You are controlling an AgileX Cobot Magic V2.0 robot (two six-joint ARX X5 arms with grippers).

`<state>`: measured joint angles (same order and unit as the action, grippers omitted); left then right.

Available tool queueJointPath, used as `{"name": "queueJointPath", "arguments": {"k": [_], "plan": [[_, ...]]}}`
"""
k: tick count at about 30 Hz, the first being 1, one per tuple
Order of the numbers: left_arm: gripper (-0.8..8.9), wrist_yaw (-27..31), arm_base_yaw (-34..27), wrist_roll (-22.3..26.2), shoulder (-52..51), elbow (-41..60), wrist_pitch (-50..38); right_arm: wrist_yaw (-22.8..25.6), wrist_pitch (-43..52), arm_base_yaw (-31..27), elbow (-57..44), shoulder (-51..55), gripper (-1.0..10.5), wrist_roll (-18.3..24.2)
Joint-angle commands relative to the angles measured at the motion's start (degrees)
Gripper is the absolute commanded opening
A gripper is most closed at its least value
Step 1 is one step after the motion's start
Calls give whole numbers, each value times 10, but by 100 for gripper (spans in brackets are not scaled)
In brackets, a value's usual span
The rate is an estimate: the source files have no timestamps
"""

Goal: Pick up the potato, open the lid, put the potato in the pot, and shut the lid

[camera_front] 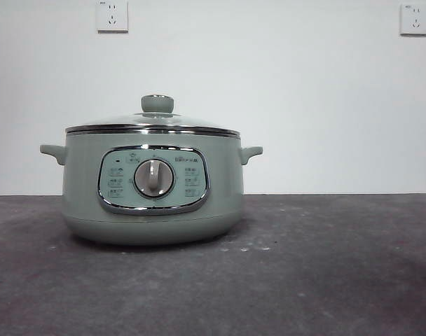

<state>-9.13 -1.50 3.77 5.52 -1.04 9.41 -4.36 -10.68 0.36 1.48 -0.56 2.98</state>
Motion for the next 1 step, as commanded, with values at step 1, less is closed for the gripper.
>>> {"name": "queueJointPath", "arguments": {"k": [1], "plan": [[-4,-1,-2,-6,0,5,-2,2,4,0,-6,0,1,-2]]}}
